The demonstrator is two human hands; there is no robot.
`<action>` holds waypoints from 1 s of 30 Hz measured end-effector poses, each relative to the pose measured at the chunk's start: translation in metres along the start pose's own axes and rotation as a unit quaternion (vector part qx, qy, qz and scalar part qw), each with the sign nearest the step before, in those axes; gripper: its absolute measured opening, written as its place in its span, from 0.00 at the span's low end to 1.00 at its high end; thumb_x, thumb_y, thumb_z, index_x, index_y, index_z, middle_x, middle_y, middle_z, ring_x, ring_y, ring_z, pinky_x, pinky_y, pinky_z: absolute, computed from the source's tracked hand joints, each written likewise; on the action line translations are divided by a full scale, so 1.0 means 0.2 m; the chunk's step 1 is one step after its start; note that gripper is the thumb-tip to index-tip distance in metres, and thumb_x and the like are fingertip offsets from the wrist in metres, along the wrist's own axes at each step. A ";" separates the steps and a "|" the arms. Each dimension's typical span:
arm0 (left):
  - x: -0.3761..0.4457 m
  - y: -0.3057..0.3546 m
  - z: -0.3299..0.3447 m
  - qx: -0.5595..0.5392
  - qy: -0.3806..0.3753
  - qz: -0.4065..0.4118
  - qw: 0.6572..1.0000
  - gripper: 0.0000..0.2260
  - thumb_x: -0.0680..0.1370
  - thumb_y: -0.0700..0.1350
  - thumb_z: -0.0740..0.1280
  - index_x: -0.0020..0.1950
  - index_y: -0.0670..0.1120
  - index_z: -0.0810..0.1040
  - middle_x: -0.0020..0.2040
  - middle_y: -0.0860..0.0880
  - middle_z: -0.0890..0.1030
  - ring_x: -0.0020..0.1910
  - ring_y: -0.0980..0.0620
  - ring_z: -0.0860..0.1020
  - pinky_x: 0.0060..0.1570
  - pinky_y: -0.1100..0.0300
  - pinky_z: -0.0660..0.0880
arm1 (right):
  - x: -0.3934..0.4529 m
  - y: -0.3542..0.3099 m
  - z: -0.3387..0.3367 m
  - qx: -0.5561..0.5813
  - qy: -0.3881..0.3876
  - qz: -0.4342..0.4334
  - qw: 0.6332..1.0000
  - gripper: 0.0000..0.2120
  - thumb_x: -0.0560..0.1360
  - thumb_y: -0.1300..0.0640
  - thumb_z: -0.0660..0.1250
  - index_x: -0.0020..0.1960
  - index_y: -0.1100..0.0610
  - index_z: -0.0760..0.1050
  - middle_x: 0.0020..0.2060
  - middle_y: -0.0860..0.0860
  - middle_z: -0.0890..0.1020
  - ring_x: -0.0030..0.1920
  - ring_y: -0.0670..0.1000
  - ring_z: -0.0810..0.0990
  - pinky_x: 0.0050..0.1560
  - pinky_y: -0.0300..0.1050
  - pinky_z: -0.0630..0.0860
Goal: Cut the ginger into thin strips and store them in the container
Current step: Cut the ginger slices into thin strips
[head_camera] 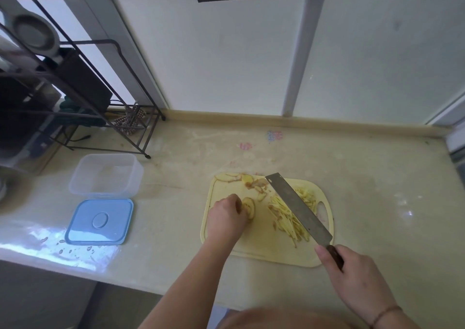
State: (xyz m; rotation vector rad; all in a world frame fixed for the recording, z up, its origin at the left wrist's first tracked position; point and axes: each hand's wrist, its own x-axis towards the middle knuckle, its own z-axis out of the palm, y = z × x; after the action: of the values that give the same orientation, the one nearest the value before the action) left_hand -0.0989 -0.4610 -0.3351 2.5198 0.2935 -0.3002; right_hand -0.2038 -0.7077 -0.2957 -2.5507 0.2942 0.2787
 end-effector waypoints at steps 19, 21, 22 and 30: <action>0.05 -0.13 0.05 0.106 0.068 0.168 0.978 0.11 0.74 0.55 0.70 0.50 0.50 0.85 0.45 0.52 0.84 0.50 0.45 0.78 0.51 0.50 0.69 | -0.01 -0.02 0.02 0.020 0.005 0.012 1.000 0.43 0.59 0.14 0.38 0.30 0.53 0.68 0.20 0.52 0.72 0.25 0.49 0.74 0.28 0.42 0.69; 0.02 -0.13 0.09 0.118 0.058 0.148 0.980 0.11 0.76 0.55 0.69 0.52 0.50 0.83 0.47 0.53 0.83 0.52 0.46 0.76 0.54 0.50 0.66 | -0.01 -0.02 0.02 0.021 0.001 0.011 1.000 0.44 0.58 0.14 0.36 0.30 0.53 0.67 0.20 0.52 0.72 0.25 0.48 0.75 0.28 0.42 0.69; 0.02 -0.12 0.09 0.118 0.055 0.133 0.983 0.12 0.76 0.55 0.69 0.53 0.50 0.83 0.48 0.53 0.83 0.54 0.46 0.76 0.55 0.50 0.65 | -0.01 -0.01 0.03 0.022 0.000 0.009 1.000 0.44 0.59 0.14 0.37 0.30 0.53 0.67 0.20 0.52 0.72 0.25 0.48 0.75 0.28 0.43 0.70; 0.02 -0.09 0.08 0.149 0.040 0.151 0.976 0.09 0.73 0.53 0.68 0.46 0.50 0.84 0.38 0.53 0.81 0.44 0.45 0.78 0.48 0.48 0.68 | -0.01 -0.02 0.02 0.019 0.001 0.005 1.000 0.39 0.65 0.18 0.42 0.30 0.52 0.68 0.21 0.51 0.72 0.27 0.50 0.76 0.30 0.46 0.71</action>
State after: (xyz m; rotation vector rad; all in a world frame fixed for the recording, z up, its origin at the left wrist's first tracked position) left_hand -0.1020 -0.4541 -0.3586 2.8271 -0.1150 -0.1292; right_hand -0.2051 -0.7020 -0.2967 -2.5121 0.3103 0.2711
